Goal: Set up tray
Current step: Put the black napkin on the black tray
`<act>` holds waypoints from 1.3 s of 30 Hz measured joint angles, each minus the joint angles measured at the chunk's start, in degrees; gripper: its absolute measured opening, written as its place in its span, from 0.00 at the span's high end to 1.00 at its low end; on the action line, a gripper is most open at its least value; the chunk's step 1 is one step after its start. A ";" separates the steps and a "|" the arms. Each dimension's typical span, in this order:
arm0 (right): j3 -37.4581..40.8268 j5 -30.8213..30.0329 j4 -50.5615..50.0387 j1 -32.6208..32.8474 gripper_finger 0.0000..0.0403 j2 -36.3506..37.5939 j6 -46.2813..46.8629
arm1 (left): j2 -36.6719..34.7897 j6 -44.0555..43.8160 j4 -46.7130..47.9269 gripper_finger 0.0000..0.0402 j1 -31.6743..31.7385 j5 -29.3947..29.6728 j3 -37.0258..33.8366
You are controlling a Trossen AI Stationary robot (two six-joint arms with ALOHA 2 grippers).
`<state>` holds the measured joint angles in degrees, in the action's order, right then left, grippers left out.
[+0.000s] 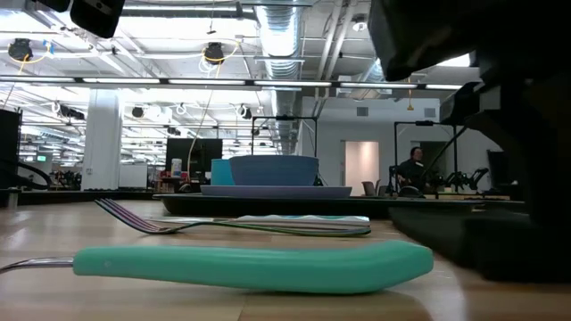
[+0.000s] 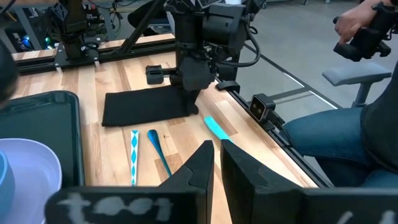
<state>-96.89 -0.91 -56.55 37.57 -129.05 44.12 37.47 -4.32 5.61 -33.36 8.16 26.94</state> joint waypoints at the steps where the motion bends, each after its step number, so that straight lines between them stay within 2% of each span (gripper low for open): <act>1: -0.35 0.19 -0.12 -0.14 0.89 0.00 0.00 | 0.00 -0.02 -0.01 0.96 0.00 0.00 0.00; 4: -1.47 2.27 -0.13 -0.60 0.97 -0.12 -0.43 | 0.00 -0.01 0.01 0.96 0.01 0.00 0.00; 8: -4.23 5.08 -2.43 -1.10 0.95 -0.66 -2.09 | 0.00 0.00 0.04 0.96 0.02 0.00 0.00; 12: -8.80 6.19 -10.55 -1.17 0.98 -0.63 -4.08 | 0.02 0.00 0.04 0.96 0.00 0.00 0.00; 14: -11.60 5.67 -18.01 -1.47 0.98 -0.61 -4.23 | 0.00 0.00 0.06 0.96 0.00 0.00 0.00; 19: -19.69 0.45 -34.20 -2.75 0.96 -0.46 -6.24 | 0.00 0.03 0.06 0.96 0.00 0.00 0.00; 24: -21.02 -4.19 -33.69 -5.55 0.98 6.45 -9.09 | 0.02 0.04 0.06 0.96 0.00 0.07 0.00; 29: -19.14 -12.85 -33.38 -9.21 0.98 14.36 -12.32 | 0.04 0.04 0.22 0.96 0.01 0.10 0.00; 34: -19.07 -19.91 -33.43 -15.52 0.98 20.36 -22.93 | 0.02 -0.20 0.11 0.96 0.02 0.13 0.00; 39: -19.03 -21.48 -33.45 -24.58 0.98 24.37 -32.69 | 0.02 -1.54 0.09 0.96 0.02 0.20 0.00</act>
<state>-115.92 -22.39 -89.99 12.98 -104.68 11.43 37.50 -5.86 5.71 -33.34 8.36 26.94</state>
